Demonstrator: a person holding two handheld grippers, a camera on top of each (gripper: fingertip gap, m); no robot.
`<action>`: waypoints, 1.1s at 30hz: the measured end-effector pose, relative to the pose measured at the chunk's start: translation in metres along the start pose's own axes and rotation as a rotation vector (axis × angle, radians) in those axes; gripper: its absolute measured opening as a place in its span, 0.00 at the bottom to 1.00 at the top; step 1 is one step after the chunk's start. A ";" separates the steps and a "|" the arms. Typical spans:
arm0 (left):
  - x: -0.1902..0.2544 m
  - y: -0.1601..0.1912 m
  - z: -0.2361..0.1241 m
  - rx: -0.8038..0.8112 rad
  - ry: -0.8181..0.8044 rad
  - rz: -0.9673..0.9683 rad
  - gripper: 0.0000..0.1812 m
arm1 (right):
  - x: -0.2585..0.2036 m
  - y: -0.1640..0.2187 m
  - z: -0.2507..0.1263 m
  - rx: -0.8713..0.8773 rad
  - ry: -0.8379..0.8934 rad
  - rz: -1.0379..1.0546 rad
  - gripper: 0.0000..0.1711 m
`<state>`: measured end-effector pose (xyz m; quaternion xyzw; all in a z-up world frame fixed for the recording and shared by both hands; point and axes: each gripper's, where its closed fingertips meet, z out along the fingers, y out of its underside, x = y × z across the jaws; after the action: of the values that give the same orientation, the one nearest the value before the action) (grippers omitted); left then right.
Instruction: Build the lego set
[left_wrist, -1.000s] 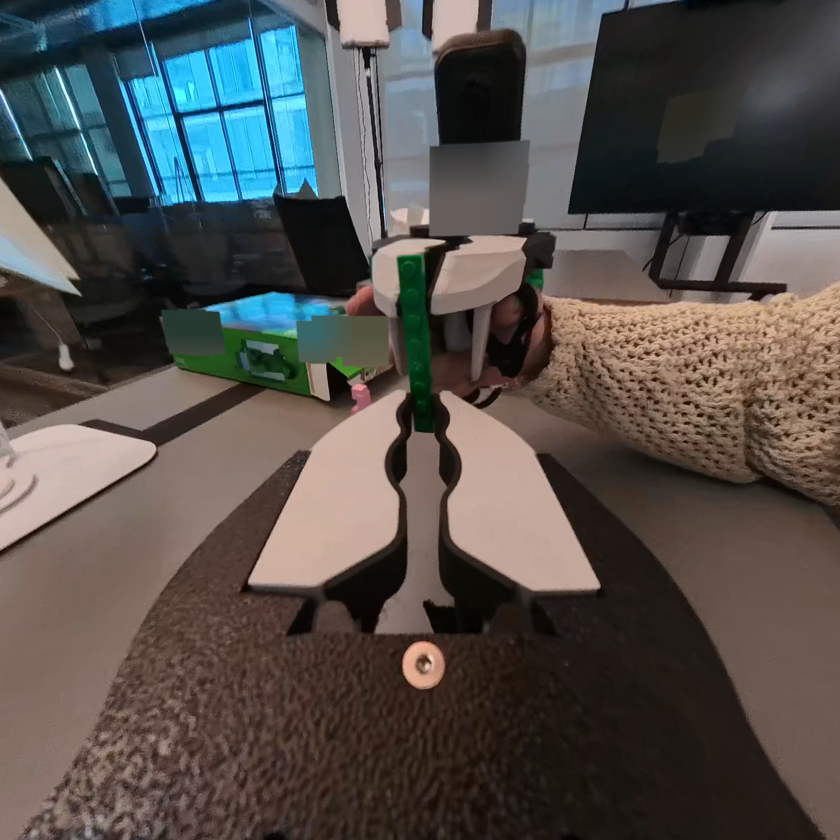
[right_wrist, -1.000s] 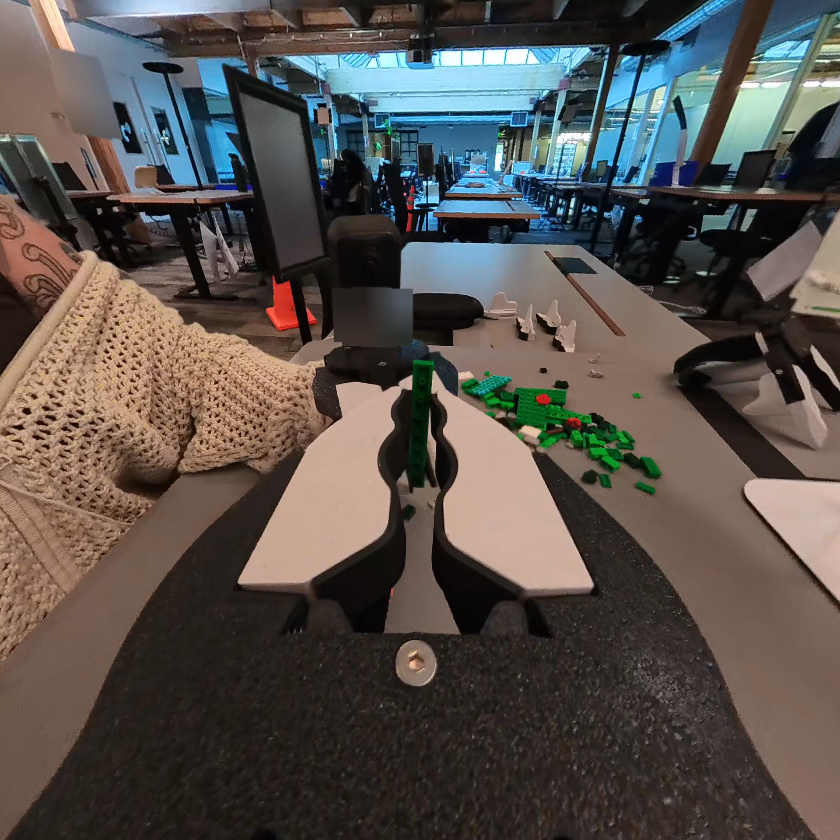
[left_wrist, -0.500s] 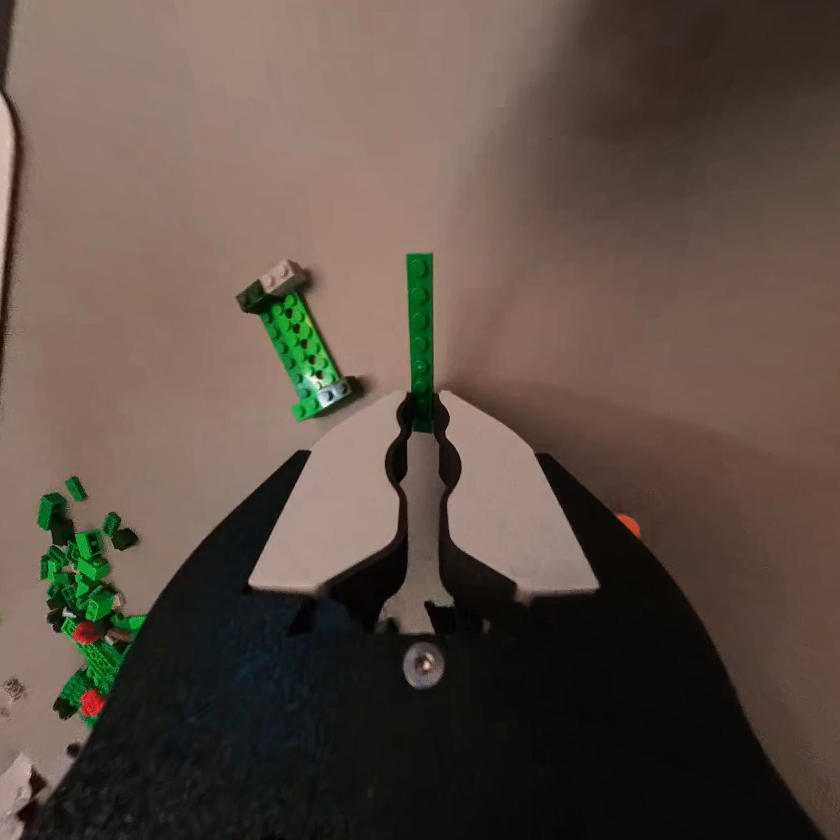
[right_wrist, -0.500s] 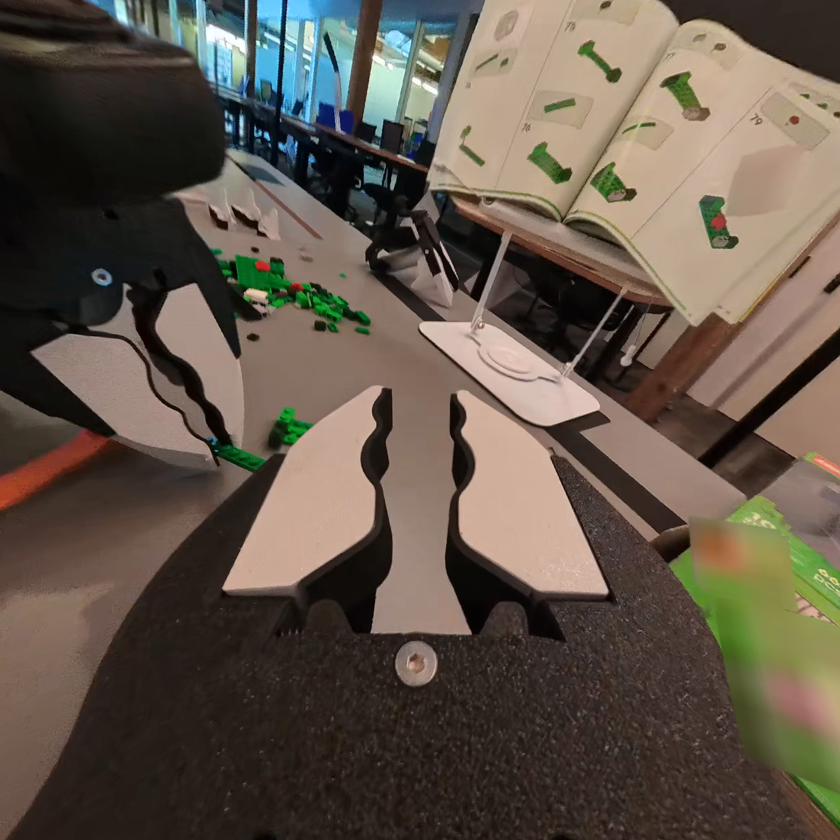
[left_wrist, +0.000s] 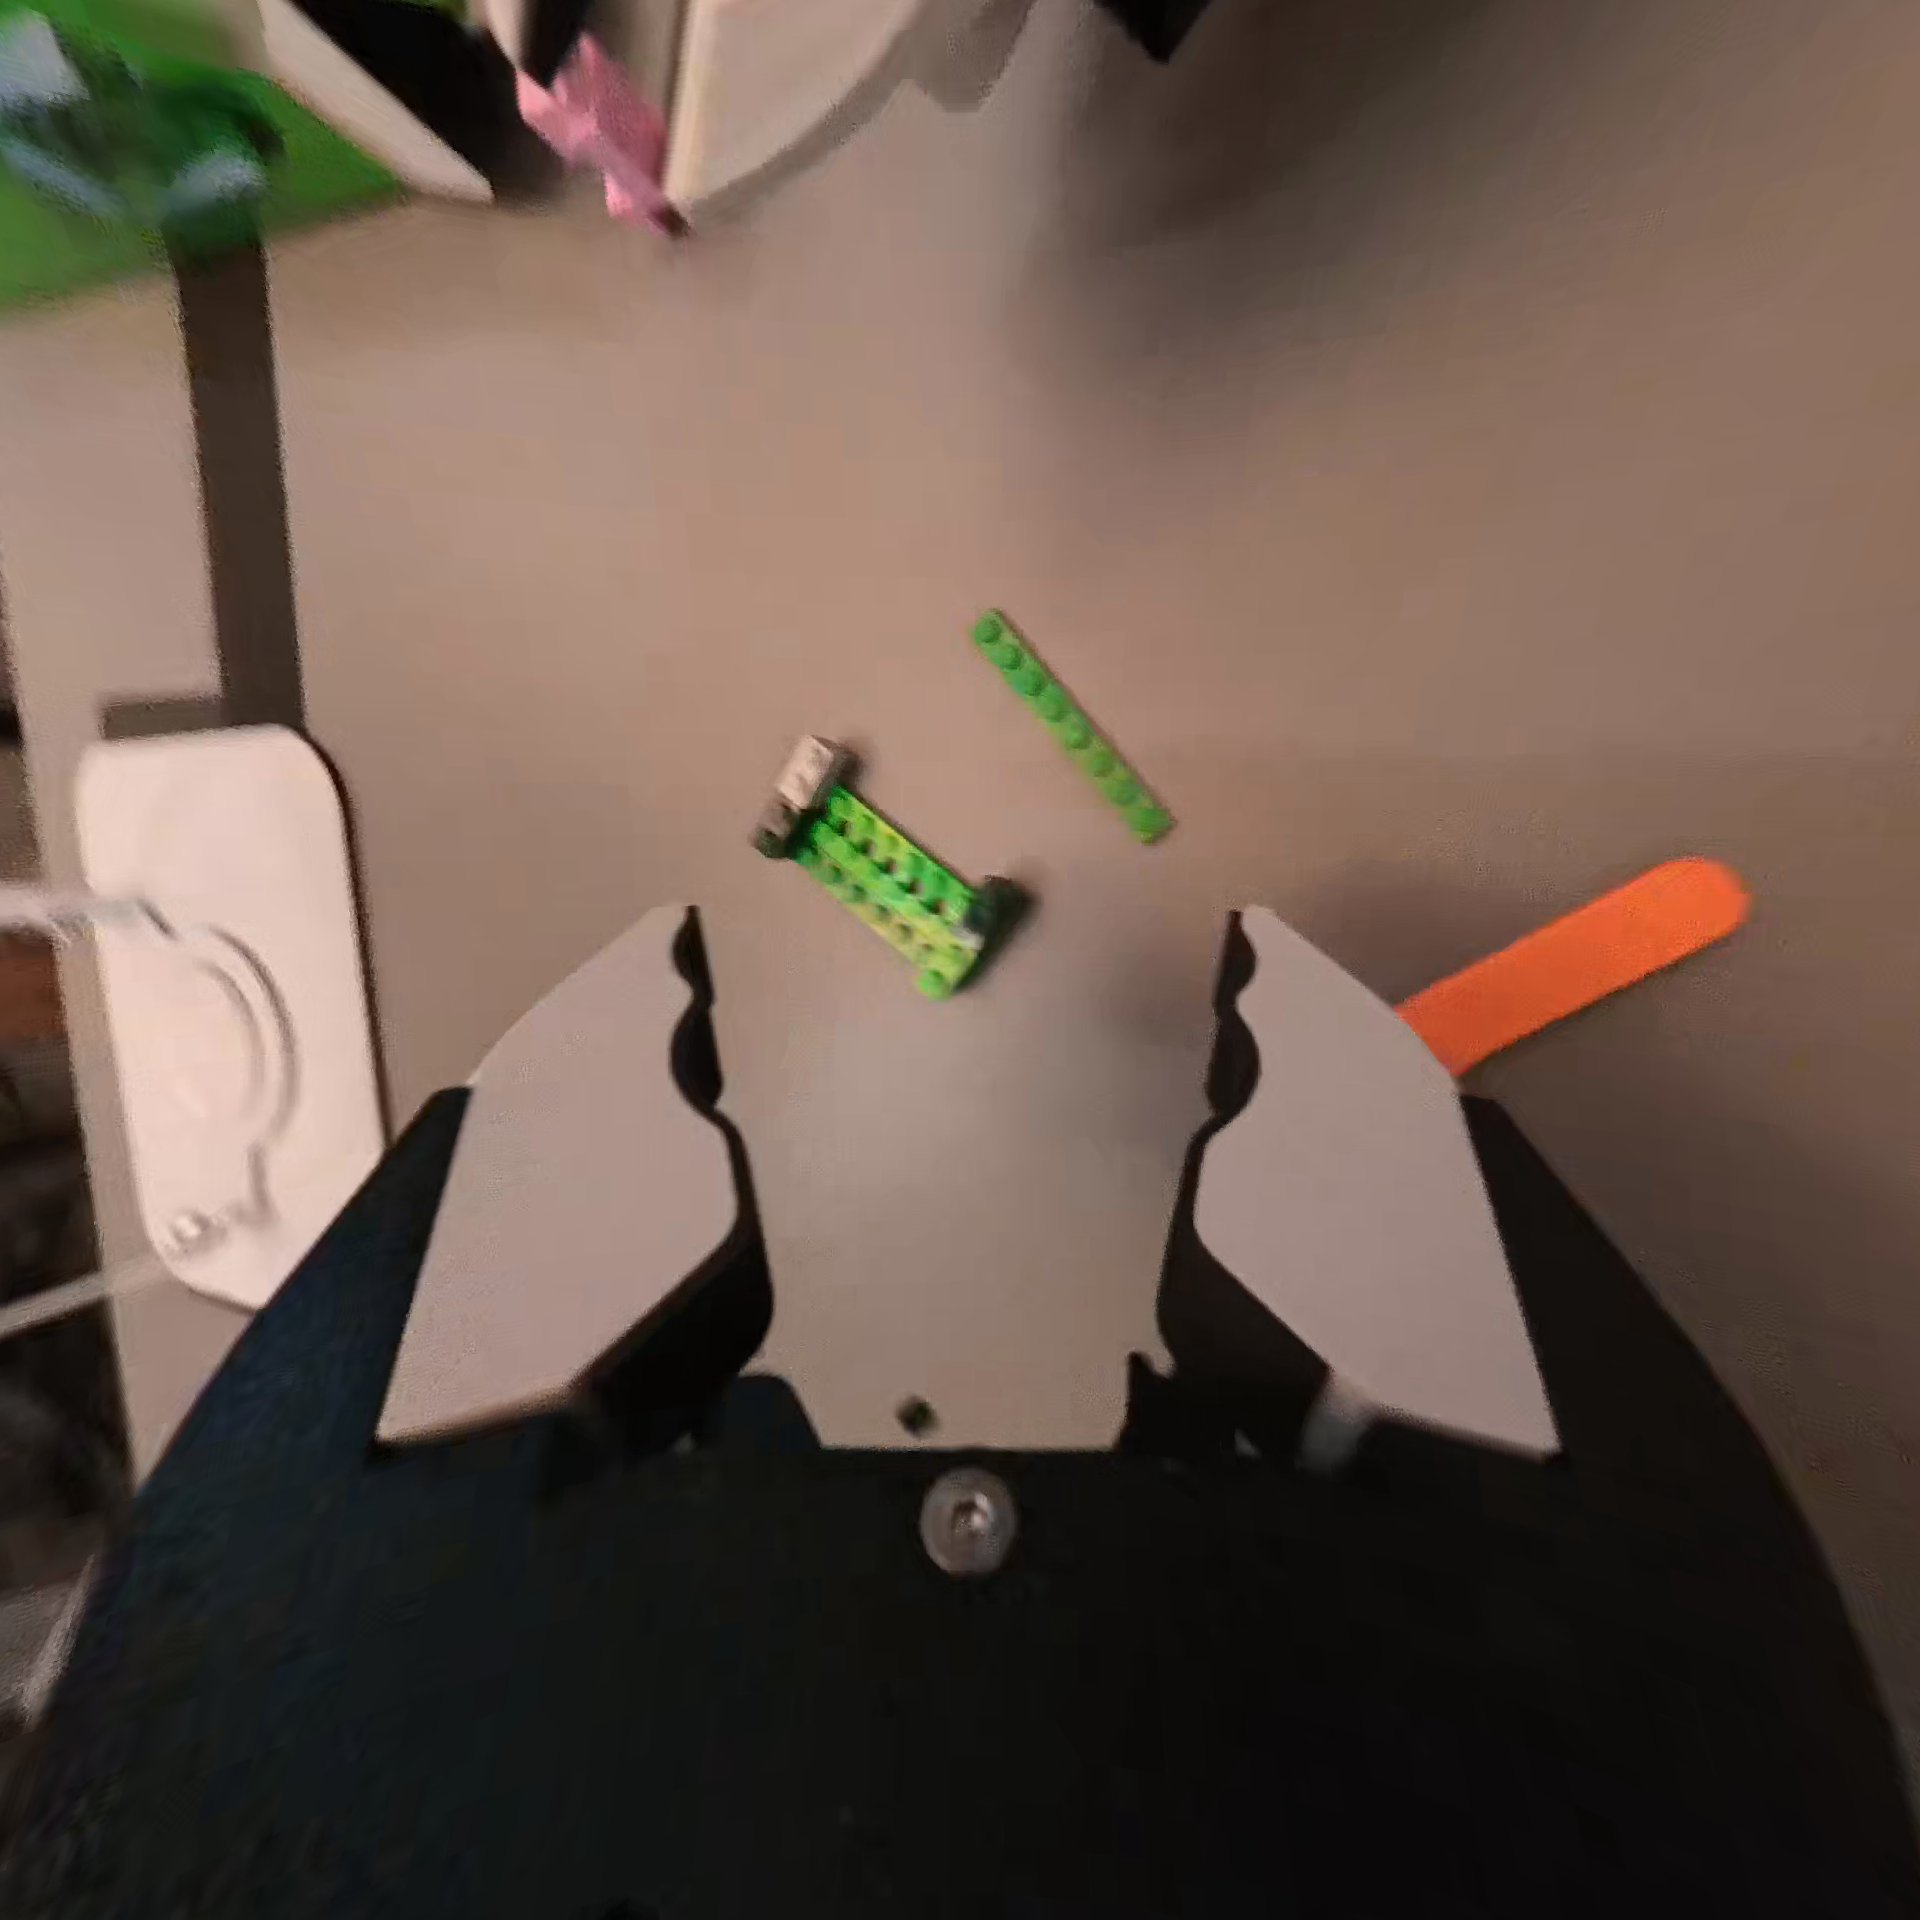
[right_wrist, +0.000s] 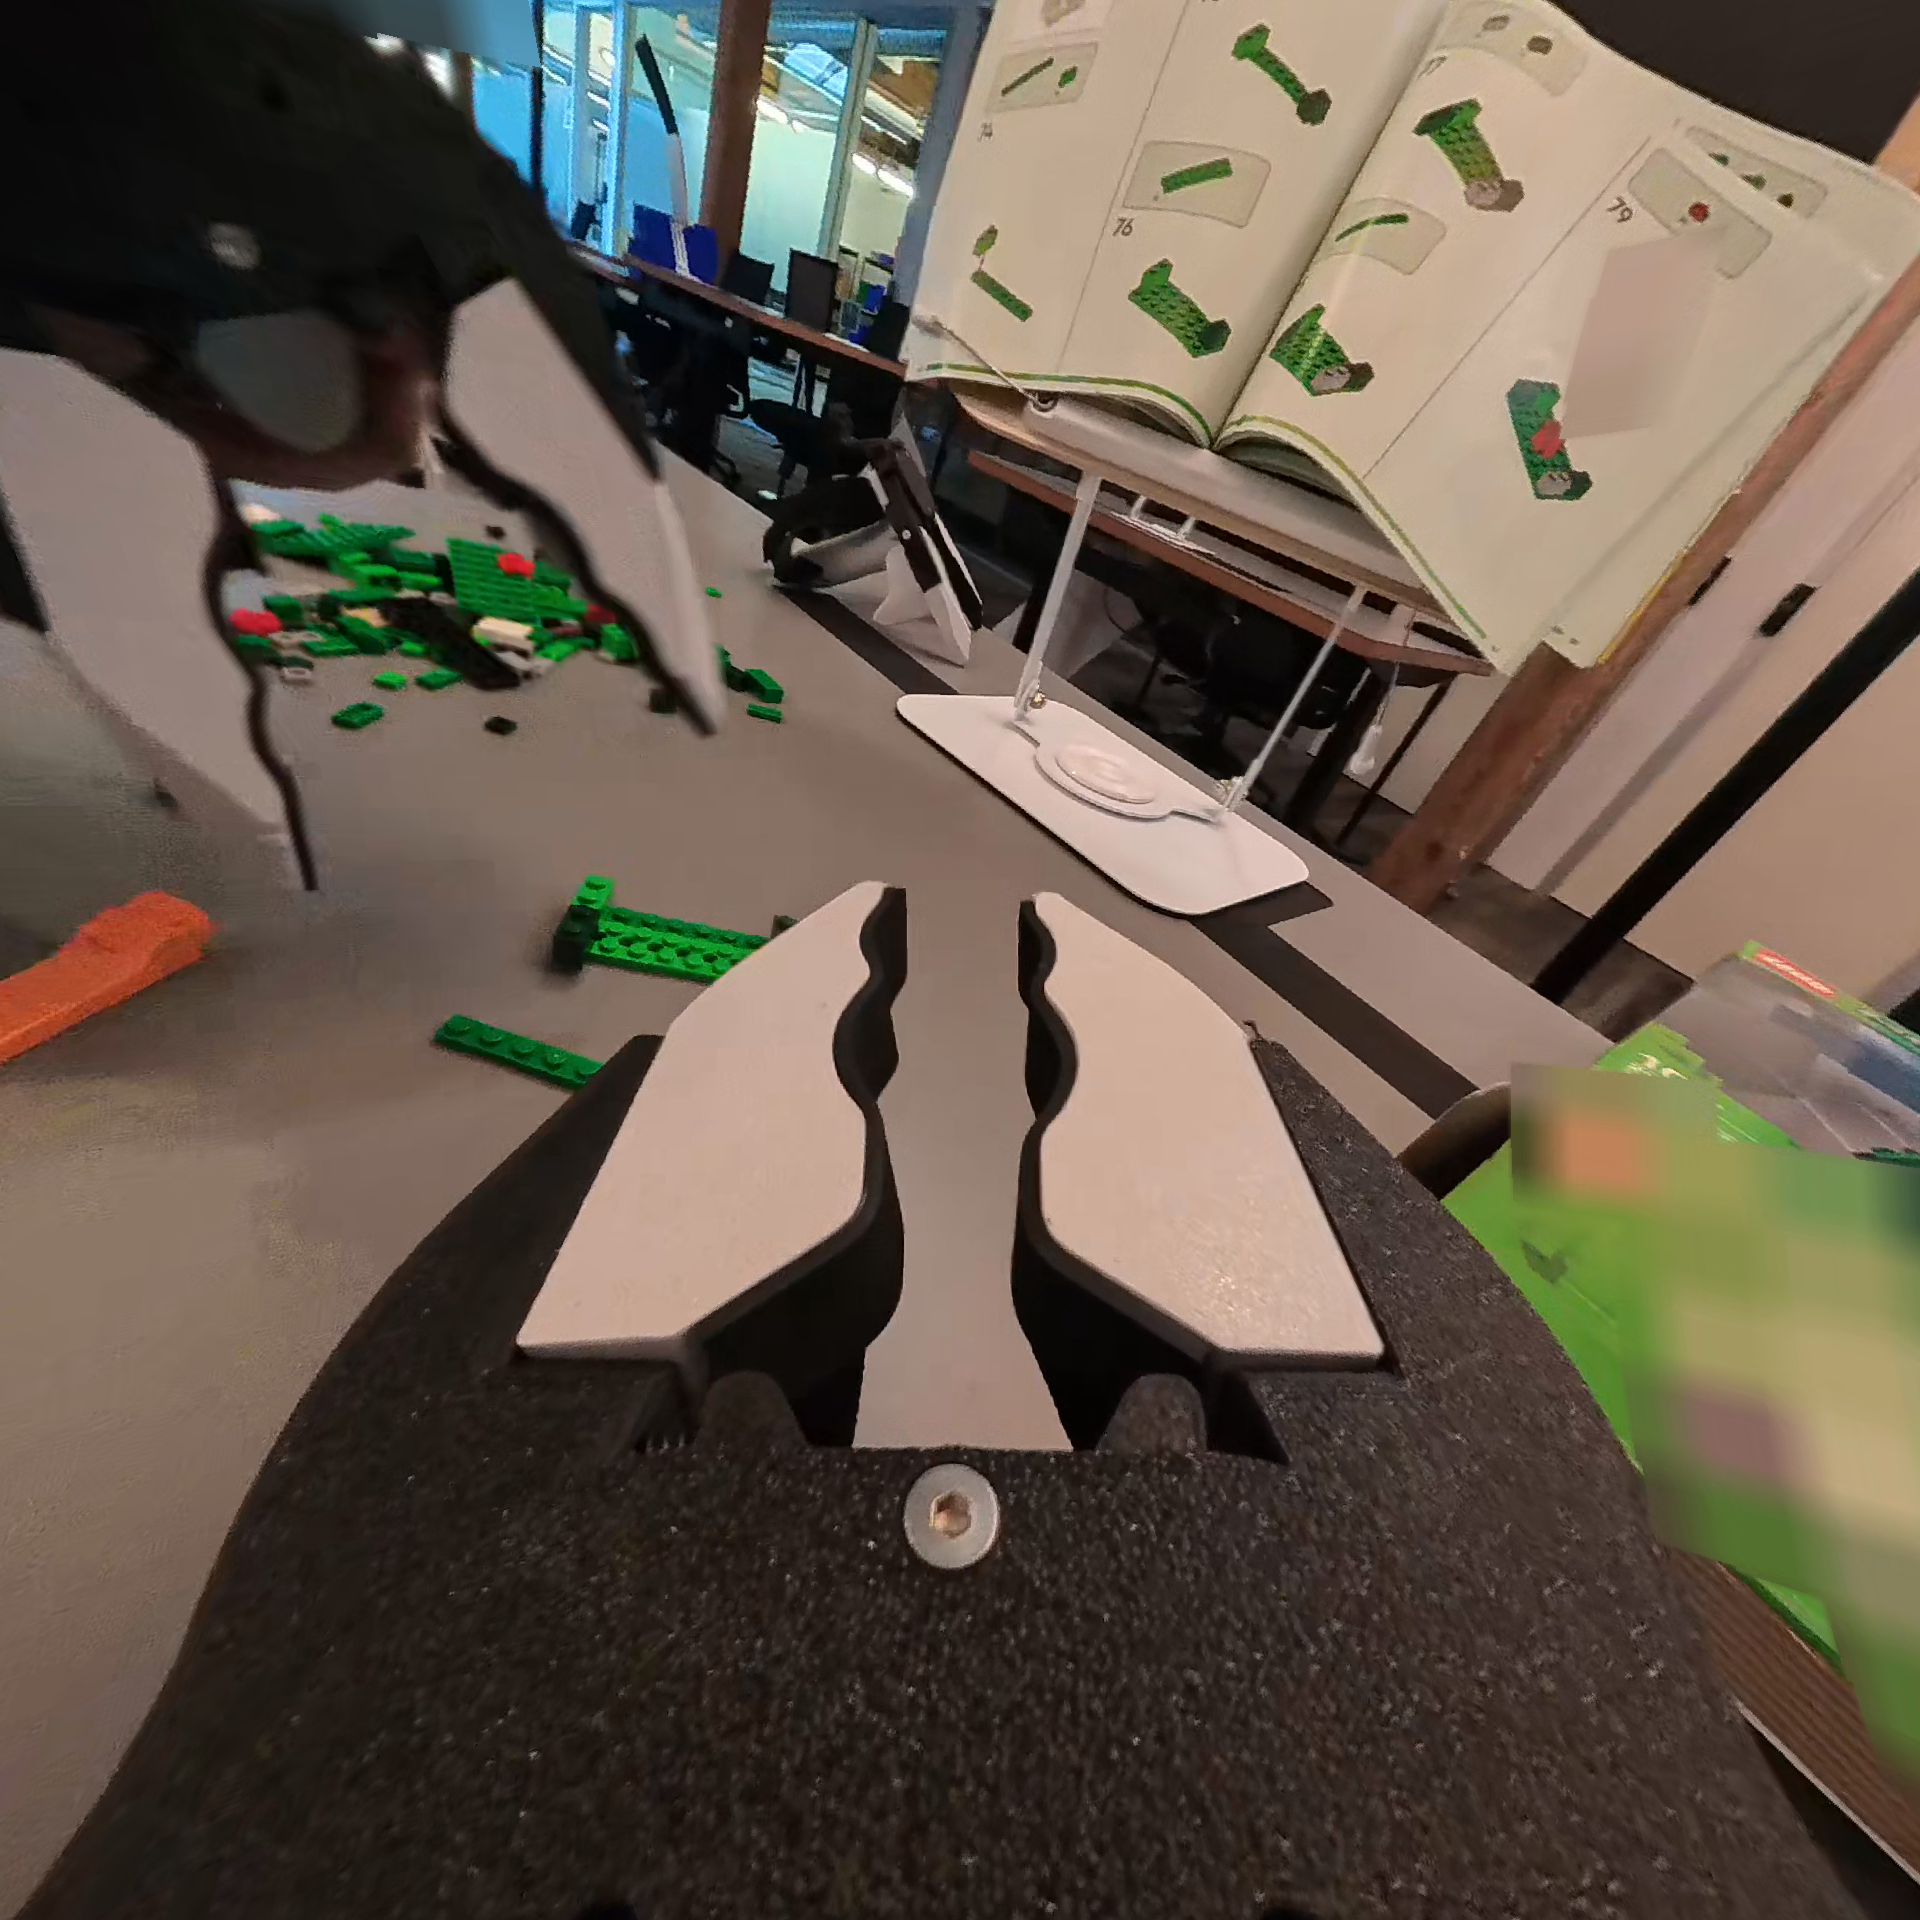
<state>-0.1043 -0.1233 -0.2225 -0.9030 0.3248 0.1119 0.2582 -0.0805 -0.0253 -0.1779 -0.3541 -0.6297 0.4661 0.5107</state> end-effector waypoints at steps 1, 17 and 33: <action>-0.007 -0.002 0.003 0.038 0.014 0.061 0.57 | -0.001 0.000 0.000 -0.005 0.007 -0.011 0.11; -0.022 0.020 0.054 -0.010 0.395 0.585 0.51 | -0.004 0.001 -0.011 -0.022 0.079 -0.046 0.08; -0.015 0.032 0.052 -0.067 0.537 0.457 0.39 | -0.006 0.003 -0.010 -0.029 0.060 -0.043 0.08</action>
<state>-0.1377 -0.1082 -0.2734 -0.8121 0.5709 -0.0642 0.1022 -0.0700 -0.0275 -0.1816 -0.3618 -0.6282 0.4351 0.5340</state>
